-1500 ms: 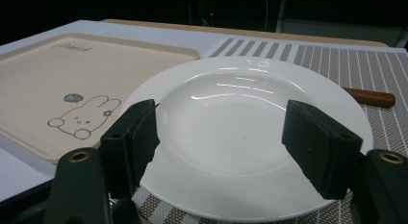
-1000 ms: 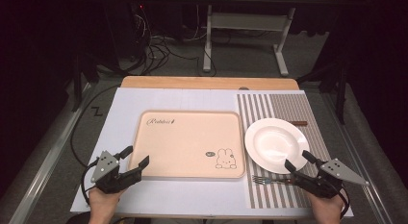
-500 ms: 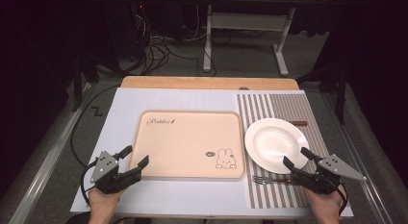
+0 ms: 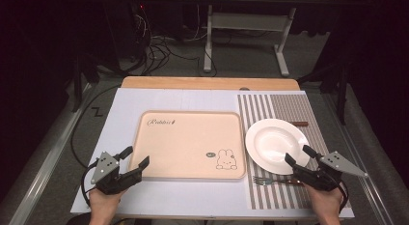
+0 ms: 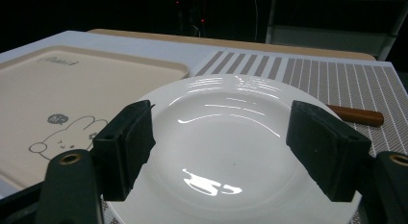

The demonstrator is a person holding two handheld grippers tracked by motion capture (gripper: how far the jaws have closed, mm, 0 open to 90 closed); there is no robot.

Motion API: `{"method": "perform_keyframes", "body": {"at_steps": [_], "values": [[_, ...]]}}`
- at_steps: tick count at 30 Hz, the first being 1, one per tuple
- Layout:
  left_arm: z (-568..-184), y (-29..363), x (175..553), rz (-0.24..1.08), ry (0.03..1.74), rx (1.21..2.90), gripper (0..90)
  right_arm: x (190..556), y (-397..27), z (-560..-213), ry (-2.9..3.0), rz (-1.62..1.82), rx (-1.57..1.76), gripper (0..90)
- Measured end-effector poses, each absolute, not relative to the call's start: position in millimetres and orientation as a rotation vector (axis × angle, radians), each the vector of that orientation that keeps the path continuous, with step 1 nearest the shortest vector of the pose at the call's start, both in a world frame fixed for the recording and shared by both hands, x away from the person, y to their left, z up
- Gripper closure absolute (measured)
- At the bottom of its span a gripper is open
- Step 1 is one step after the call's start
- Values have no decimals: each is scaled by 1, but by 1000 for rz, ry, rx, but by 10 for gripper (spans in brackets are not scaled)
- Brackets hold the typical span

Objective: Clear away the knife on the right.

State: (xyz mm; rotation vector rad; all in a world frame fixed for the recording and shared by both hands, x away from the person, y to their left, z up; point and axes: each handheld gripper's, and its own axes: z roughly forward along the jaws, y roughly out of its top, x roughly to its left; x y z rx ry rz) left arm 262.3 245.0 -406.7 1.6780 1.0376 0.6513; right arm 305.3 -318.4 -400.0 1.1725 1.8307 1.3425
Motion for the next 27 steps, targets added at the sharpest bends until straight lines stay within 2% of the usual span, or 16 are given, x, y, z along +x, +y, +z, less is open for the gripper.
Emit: {"method": "perform_keyframes", "body": {"at_steps": [27], "values": [[-408, 243, 262, 663, 1031, 1690, 323, 326, -320, -395, 1783, 1360, 1226, 282]]}}
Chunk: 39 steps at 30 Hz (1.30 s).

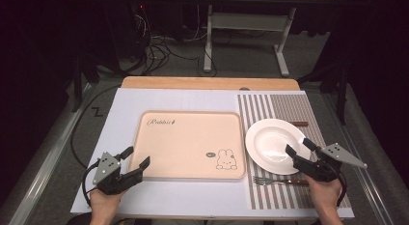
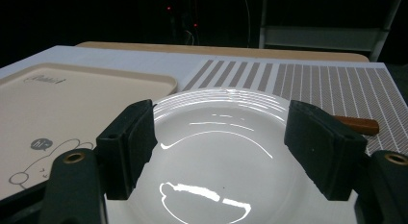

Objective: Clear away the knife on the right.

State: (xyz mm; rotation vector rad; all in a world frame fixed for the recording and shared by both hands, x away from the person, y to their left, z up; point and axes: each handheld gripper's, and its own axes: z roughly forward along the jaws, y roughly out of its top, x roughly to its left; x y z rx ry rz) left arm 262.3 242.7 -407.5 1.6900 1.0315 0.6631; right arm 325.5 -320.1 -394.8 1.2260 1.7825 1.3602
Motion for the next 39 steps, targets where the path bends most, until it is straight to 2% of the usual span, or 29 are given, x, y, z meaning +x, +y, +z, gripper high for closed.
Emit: {"method": "perform_keyframes", "body": {"at_steps": [31, 39], "values": [[-408, 242, 263, 667, 1033, 1697, 328, 349, -326, -397, 1784, 1378, 1255, 272], [-409, 242, 263, 669, 1029, 1699, 329, 359, -326, -393, 1785, 1388, 1257, 294]]}}
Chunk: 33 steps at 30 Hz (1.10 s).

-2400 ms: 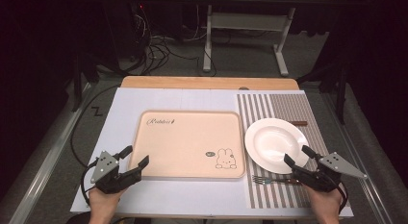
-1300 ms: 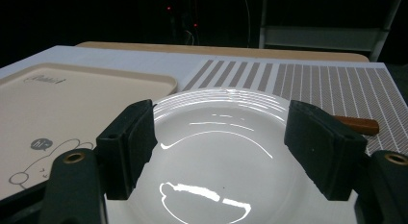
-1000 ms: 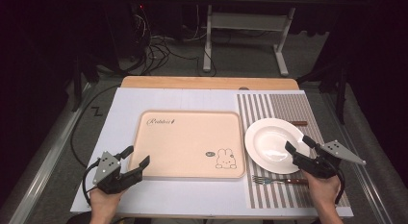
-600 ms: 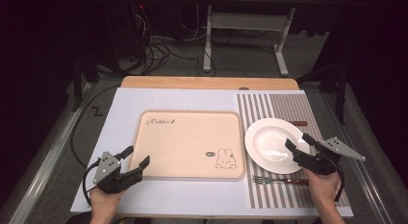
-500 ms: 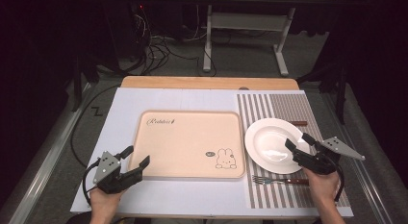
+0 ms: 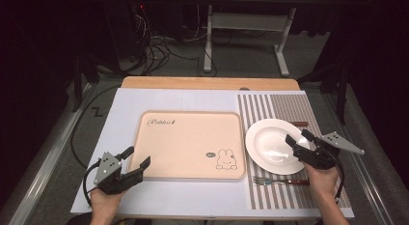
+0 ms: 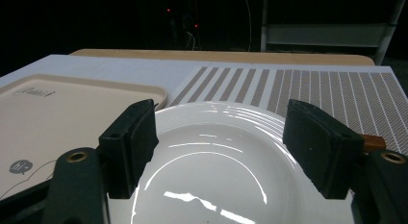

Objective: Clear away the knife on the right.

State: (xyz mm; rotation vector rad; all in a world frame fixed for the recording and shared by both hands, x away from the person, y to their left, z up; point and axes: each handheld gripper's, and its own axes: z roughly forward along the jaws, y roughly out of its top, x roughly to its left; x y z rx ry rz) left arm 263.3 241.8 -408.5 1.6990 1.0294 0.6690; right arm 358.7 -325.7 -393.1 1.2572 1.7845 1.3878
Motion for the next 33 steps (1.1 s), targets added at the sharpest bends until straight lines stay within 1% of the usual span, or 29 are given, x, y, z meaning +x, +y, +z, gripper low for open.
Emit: {"method": "perform_keyframes", "body": {"at_steps": [7, 11, 33], "values": [[-409, 242, 263, 666, 1031, 1698, 327, 366, -326, -391, 1788, 1369, 1264, 295], [-410, 241, 264, 659, 1029, 1706, 323, 371, -327, -390, 1798, 1355, 1261, 311], [-409, 243, 264, 660, 1039, 1689, 321, 397, -332, -382, 1813, 1293, 1280, 315]]}}
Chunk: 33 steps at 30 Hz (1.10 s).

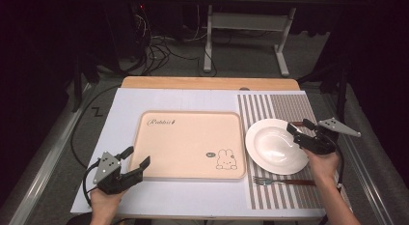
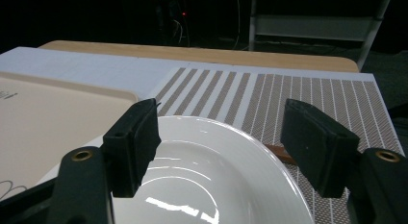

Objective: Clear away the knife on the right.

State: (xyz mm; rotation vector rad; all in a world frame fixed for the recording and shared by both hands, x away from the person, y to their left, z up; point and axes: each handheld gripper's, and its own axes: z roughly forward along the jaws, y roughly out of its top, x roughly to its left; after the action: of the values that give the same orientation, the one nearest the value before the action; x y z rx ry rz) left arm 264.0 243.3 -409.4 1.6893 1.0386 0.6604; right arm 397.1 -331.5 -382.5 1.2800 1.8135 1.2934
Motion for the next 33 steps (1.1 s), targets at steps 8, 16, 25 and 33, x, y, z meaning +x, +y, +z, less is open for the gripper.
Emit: {"method": "perform_keyframes", "body": {"at_steps": [8, 16, 25, 33], "values": [[-409, 244, 264, 662, 1043, 1682, 319, 407, -335, -378, 1812, 1272, 1289, 319], [-409, 246, 264, 667, 1053, 1673, 319, 418, -338, -374, 1821, 1253, 1294, 323], [-409, 248, 265, 667, 1064, 1669, 319, 437, -343, -367, 1859, 1178, 1341, 338], [-409, 249, 266, 663, 1075, 1668, 326, 449, -353, -364, 1903, 1119, 1397, 383]]}}
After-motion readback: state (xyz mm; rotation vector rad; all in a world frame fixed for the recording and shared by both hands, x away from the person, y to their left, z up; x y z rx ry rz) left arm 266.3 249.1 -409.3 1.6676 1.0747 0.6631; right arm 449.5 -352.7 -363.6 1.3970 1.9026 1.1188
